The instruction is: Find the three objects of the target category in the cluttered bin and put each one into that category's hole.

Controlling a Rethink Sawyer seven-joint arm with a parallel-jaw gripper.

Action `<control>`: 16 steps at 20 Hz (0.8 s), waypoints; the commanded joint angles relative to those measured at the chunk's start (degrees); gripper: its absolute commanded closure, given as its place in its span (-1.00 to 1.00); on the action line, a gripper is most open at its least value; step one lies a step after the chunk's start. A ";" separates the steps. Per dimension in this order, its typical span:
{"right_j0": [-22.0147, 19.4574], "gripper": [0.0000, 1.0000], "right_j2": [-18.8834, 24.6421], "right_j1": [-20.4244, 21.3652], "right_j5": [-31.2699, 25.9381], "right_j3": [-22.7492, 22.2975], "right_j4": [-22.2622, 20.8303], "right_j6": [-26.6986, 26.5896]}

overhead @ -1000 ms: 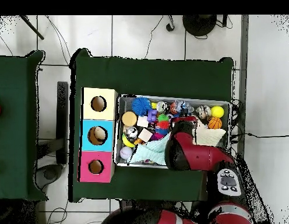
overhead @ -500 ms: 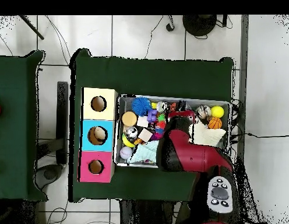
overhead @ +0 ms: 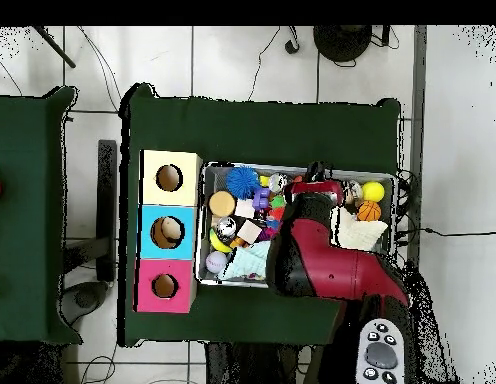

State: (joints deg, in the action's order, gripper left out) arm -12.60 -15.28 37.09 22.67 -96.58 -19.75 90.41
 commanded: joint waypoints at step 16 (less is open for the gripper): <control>-8.74 -1.00 11.11 -2.33 8.93 -1.24 -6.18 12.89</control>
State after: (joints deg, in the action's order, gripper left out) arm -19.80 -12.58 37.08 24.17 -96.57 -22.02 90.41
